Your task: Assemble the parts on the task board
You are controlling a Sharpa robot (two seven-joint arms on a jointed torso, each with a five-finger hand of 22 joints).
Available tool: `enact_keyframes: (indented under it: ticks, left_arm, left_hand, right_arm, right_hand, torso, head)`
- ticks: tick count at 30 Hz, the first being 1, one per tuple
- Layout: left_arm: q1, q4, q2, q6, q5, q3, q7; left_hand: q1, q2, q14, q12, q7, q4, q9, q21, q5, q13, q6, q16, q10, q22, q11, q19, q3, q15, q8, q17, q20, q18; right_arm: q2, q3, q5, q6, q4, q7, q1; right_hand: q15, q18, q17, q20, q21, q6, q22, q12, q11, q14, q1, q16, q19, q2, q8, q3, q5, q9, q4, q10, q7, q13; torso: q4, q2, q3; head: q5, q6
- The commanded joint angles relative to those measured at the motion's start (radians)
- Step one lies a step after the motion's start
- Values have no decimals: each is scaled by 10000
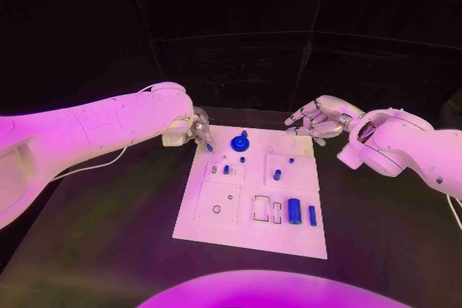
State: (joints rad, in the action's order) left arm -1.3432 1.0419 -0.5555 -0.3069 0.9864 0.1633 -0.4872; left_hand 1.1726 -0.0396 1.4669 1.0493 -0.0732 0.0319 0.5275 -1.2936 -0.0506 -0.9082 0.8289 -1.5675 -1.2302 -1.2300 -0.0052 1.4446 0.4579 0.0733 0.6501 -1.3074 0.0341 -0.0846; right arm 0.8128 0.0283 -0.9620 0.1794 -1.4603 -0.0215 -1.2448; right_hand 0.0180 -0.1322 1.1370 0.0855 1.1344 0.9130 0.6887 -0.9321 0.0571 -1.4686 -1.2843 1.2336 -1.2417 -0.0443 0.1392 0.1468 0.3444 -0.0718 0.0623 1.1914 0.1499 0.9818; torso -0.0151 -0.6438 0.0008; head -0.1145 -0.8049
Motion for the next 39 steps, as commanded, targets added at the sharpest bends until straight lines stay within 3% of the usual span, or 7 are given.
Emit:
enact_keyframes:
  ticks: [1,10,18,24,28,39]
  left_arm:
    - [-18,527,-293,715,-273,-4,106]
    - [2,2232,-1259,1480,102,12,12]
    - [174,3369,-1925,2351,565,58,130]
    - [295,3718,-2088,2341,689,77,124]
    - [371,3857,-2124,2328,791,81,76]
    - [485,3941,-2111,2218,999,84,-96]
  left_hand:
    - [-220,95,1039,48,33,-1240,26,57,-20,-17,-28,-33,-147,-9,-28,57,1539,-28,86,-2634,19,63]
    - [-524,243,1039,57,45,-1347,73,77,-36,18,-59,-33,-168,-13,-33,63,2032,-13,254,-2634,15,63]
    - [-595,307,1039,56,59,-1391,90,73,-36,39,-57,-33,-189,-27,-46,72,2176,-5,319,-2634,9,64]
    - [-603,318,1039,32,61,-1398,92,82,-36,73,-57,-33,-178,-18,-48,69,2194,-4,328,-2634,9,62]
    - [-605,319,1039,27,62,-1399,92,85,-36,80,-58,-33,-176,-14,-49,68,2199,-3,329,-2634,9,61]
    - [-614,326,1039,9,63,-1404,94,99,-35,104,-59,-33,-169,0,-49,63,2221,-1,338,-2634,7,57]
  right_arm:
    - [-10,-7,28,-108,10,-21,-18]
    - [11,-6,28,-116,74,-21,-18]
    - [-26,-5,28,-141,146,-40,-16]
    - [-70,-4,28,-173,202,-51,-15]
    - [-89,-4,28,-185,225,-54,-14]
    - [-108,-3,28,-205,233,-56,-13]
  right_hand:
    - [25,-164,-2,-24,-64,-83,-5,11,28,-64,20,-61,71,-8,60,57,-15,12,16,-53,20,-9]
    - [25,-164,-2,-24,-64,-83,-5,11,28,-64,20,-61,71,-8,60,57,-15,12,16,-53,20,-9]
    - [25,-164,-2,-24,-64,-83,-5,11,28,-64,20,-61,71,-8,60,57,-15,12,16,-53,20,-9]
    - [25,-164,-2,-24,-64,-83,-5,11,28,-64,20,-61,71,-8,60,57,-15,12,16,-53,20,-9]
    - [22,-166,-6,-22,-80,-84,-21,18,31,-65,36,-72,73,0,72,64,9,10,31,-62,23,-21]
    - [22,-166,-6,-22,-80,-84,-21,18,31,-65,36,-72,73,0,72,64,9,10,31,-62,23,-21]
  torso:
    - [-26,12,7]
    - [-41,24,-3]
    - [-38,25,-8]
    - [-16,5,-15]
    - [-11,4,-1]
    - [-19,4,5]
  head:
    - [-18,-4]
    - [-68,-17]
    - [-129,-36]
    - [-157,-41]
    - [-145,-52]
    - [-125,-95]
